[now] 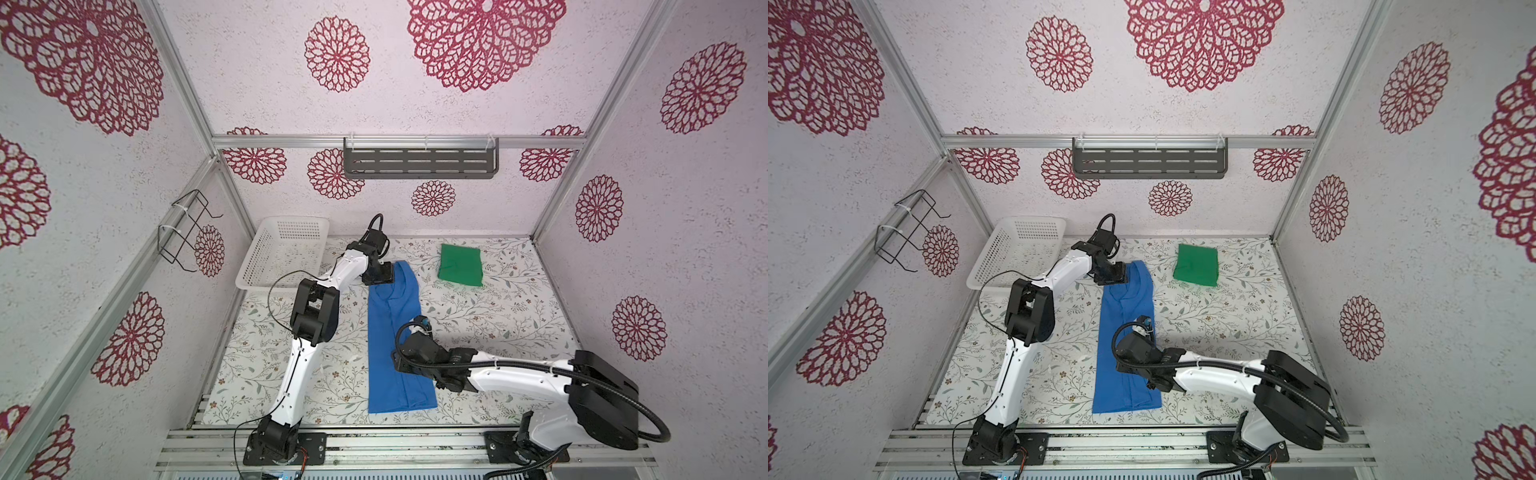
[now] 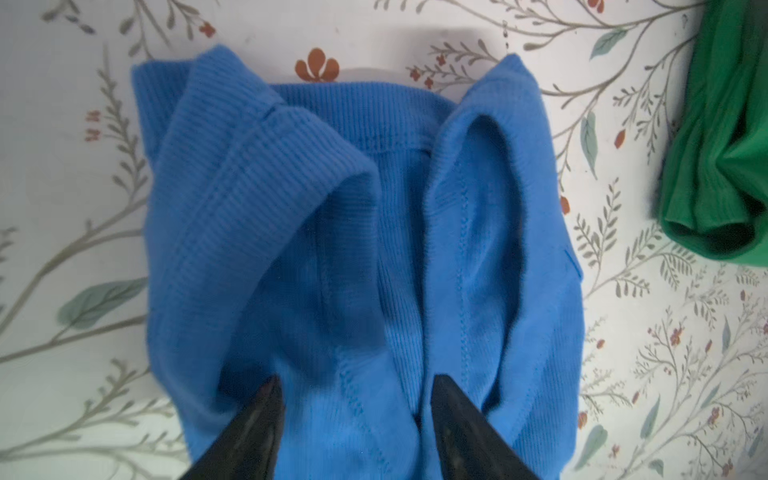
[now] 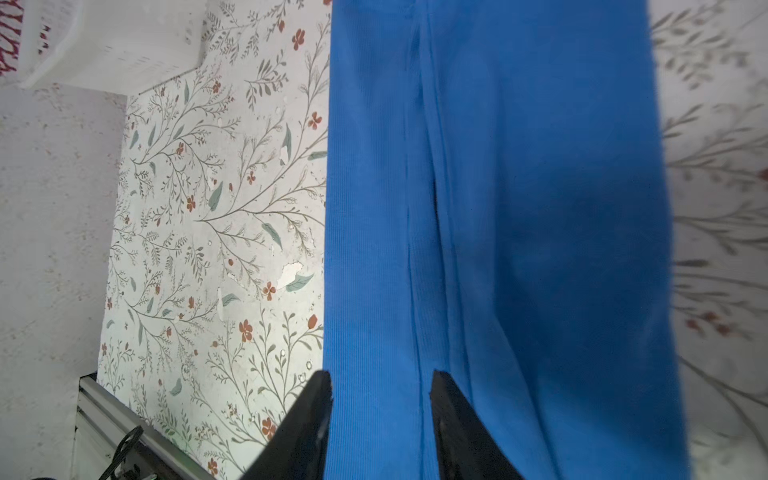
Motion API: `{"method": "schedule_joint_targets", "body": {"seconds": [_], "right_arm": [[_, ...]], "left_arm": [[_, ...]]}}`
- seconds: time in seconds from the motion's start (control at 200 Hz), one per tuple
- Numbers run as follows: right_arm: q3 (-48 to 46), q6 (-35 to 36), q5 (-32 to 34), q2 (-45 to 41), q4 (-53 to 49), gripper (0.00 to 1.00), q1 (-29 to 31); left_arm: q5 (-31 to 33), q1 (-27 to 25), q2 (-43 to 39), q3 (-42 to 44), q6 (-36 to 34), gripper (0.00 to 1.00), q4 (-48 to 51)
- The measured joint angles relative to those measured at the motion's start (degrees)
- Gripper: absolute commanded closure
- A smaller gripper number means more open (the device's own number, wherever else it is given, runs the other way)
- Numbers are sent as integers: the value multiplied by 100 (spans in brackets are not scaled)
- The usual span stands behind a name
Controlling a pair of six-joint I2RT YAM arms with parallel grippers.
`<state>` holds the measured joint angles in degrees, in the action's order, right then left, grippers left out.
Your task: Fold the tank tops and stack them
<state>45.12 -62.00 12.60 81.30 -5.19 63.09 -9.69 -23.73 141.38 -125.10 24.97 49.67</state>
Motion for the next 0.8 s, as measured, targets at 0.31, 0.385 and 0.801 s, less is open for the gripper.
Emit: {"method": "schedule_joint_targets", "body": {"seconds": [0.31,0.385,0.801], "right_arm": [[-636,258,-619,-299,-546,67,-74],[-807,262,-691,-299,-599,60,-70],[-883,457,-1161,-70,-232,61,-85]], "left_arm": [[144,-26,-2463,2057,140,39,-162],[173,-44,-3362,3042,293,39,-363],[144,-496,-6712,7635,1897,40,-1191]]}}
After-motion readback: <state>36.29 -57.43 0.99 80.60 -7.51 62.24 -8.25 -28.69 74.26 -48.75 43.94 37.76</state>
